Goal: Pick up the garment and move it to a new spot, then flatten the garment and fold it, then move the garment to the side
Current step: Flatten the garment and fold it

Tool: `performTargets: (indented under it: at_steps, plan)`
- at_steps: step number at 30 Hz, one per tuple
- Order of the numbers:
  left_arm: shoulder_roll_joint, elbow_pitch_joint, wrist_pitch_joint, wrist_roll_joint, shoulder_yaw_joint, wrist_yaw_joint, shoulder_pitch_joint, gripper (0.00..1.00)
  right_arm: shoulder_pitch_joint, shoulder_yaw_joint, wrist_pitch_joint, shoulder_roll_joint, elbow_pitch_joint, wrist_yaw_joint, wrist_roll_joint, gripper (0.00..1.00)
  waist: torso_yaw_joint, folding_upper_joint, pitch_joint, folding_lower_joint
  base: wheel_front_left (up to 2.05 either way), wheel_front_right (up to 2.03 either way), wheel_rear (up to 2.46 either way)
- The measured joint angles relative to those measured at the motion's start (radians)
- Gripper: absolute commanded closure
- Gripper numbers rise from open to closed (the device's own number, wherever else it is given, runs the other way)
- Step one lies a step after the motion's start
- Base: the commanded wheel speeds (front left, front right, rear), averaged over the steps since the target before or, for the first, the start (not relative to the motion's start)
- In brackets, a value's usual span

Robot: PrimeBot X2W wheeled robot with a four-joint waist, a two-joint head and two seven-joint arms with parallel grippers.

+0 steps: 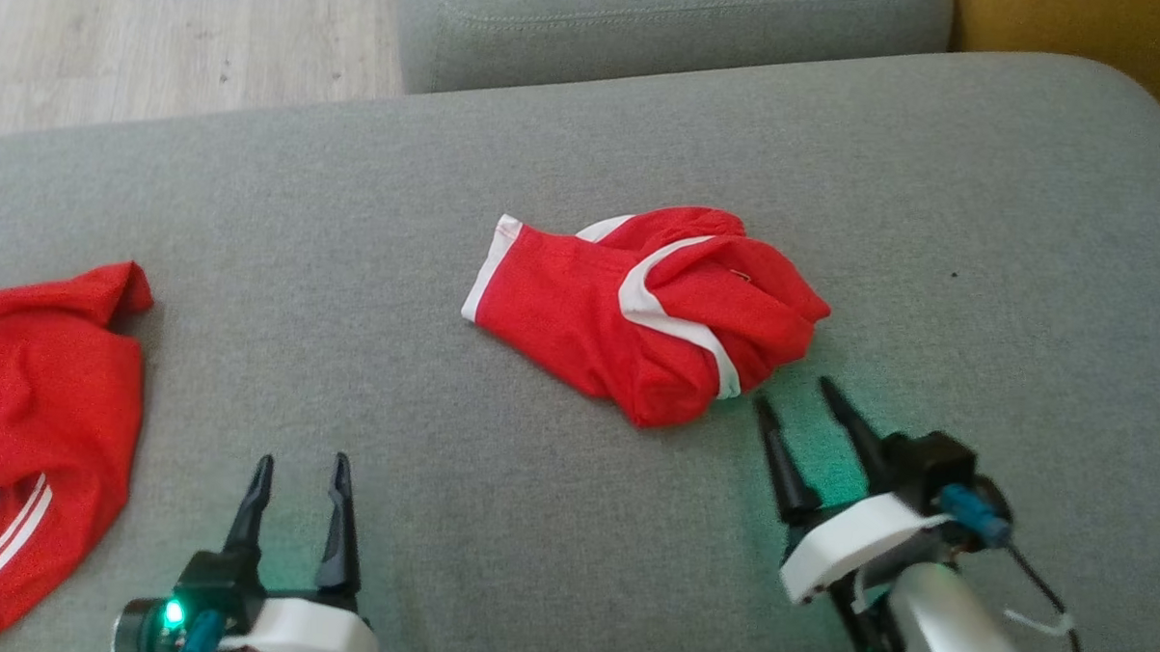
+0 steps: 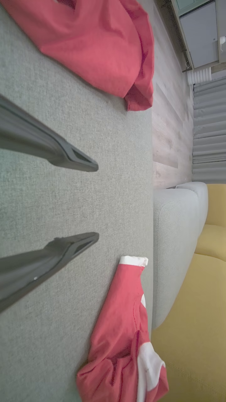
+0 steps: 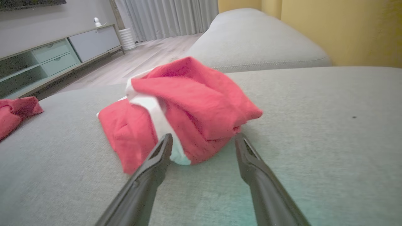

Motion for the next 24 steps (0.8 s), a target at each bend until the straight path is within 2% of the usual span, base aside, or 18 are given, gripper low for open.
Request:
performTargets:
  at_steps: [6,17,24]
  plan:
    - [-0.001,0.017,0.000,-0.026,-0.061,0.000,-0.025,0.00,-0.036,0.102,0.000,0.000,0.069,0.000,0.020,0.00,0.027,0.0000,0.028,0.0001,0.00,0.00,0.00]
    - [-0.001,0.025,0.000,-0.034,-0.102,0.009,-0.048,0.00,-0.087,0.056,0.000,0.000,0.097,0.000,0.003,0.00,0.088,0.0000,0.077,0.0002,0.00,0.00,0.00]
    - [-0.001,0.025,0.000,-0.043,-0.110,0.010,-0.059,0.00,-0.086,0.065,0.000,0.000,0.012,0.000,0.044,0.00,0.089,0.0000,0.095,0.0002,0.00,0.00,0.00]
